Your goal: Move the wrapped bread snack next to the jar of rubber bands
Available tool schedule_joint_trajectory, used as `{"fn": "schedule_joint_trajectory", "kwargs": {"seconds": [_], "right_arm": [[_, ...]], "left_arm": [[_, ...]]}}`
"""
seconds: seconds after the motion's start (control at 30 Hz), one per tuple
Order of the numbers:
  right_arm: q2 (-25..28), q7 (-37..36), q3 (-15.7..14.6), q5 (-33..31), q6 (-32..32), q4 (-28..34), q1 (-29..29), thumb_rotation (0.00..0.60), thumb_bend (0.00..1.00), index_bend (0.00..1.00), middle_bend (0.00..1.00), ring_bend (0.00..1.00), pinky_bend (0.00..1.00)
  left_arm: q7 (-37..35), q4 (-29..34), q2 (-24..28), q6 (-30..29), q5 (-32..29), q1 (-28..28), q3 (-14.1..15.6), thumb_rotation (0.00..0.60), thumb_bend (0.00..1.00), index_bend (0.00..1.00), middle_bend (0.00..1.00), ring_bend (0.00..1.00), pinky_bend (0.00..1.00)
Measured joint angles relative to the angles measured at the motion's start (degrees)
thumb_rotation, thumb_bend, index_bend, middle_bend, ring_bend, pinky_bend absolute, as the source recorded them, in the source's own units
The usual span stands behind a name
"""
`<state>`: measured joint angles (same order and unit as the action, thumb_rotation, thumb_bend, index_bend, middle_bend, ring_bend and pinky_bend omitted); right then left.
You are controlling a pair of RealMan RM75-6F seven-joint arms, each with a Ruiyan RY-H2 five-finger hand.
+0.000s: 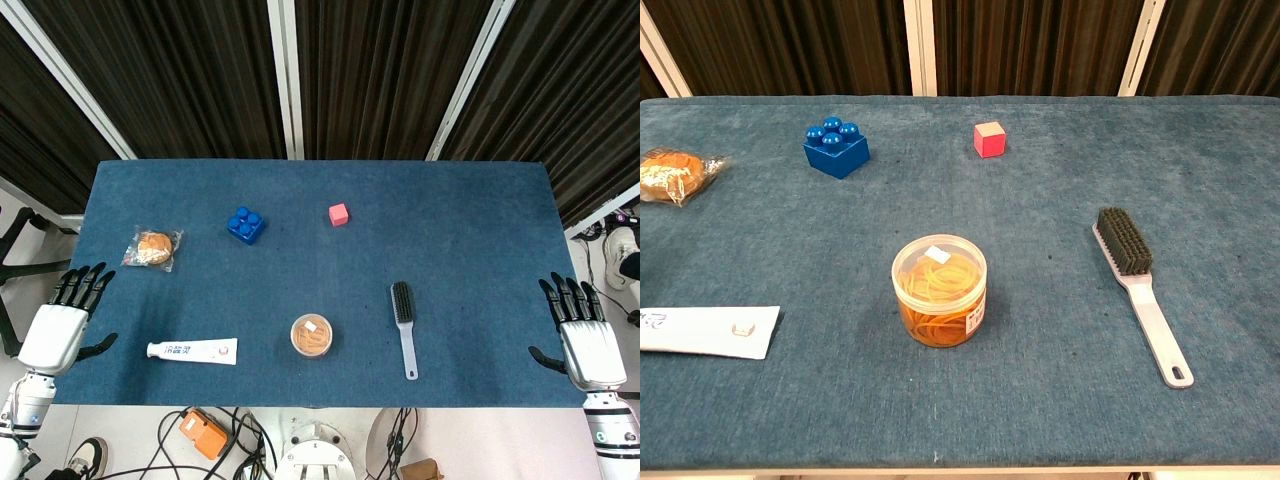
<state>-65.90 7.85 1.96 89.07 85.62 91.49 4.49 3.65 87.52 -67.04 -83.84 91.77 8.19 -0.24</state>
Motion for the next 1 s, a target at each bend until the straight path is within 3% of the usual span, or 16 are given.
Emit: {"fn": "schedule_joint_trajectory", "kwargs": {"seconds": [0.2, 0.33, 0.5, 0.67, 0.87, 1.0], "right_arm": [[0.4, -0.4, -0.3, 0.3, 0.5, 0.2, -0.4, 0.6, 0.23, 0.0, 0.0, 0.0, 0.0], [0.6, -1.0, -0.3, 0.4, 1.4, 0.3, -0.9, 0.6, 0.23, 0.0, 0.0, 0.0, 0.0], [0.8, -1.1, -0.1, 0.2, 0.8, 0.4, -0.8, 0.6, 0.23, 0.0, 0.0, 0.0, 0.0], [1.1, -1.6, 0.1, -0.5, 0.0, 0.4, -0.4, 0.6, 0.23, 0.0, 0.0, 0.0, 0.0], [1.3, -1.9, 0.3, -1.0, -0.8, 0.4, -0.1, 0.6, 0.23, 0.0, 0.0, 0.0, 0.0], [1.2, -1.3, 0.4, -1.4, -1.2, 0.5, 0.0, 0.6, 0.23, 0.0, 0.0, 0.0, 0.0]], "left_arm": [[-0.6, -0.1, -0.1, 2.2, -0.8, 1.4, -0.6, 0.6, 0.14, 0.0, 0.0, 0.0, 0.07], [-3.4, -1.5, -0.2, 6.0, -2.5, 4.4, -2.5, 0.6, 0.14, 0.0, 0.0, 0.0, 0.07], [-7.5, -5.7, -0.6, 16.6, -7.9, 11.4, -6.9, 0.6, 0.17, 0.0, 0.0, 0.0, 0.07], [-10.5, -14.2, -3.0, 30.4, -14.8, 18.7, -10.0, 0.6, 0.19, 0.0, 0.0, 0.0, 0.07], [-10.3, -23.7, -7.6, 43.6, -21.8, 25.0, -10.4, 0.6, 0.19, 0.0, 0.0, 0.0, 0.07], [-9.8, -29.1, -11.0, 47.9, -24.0, 27.3, -9.9, 0.6, 0.19, 0.0, 0.0, 0.0, 0.07]]}}
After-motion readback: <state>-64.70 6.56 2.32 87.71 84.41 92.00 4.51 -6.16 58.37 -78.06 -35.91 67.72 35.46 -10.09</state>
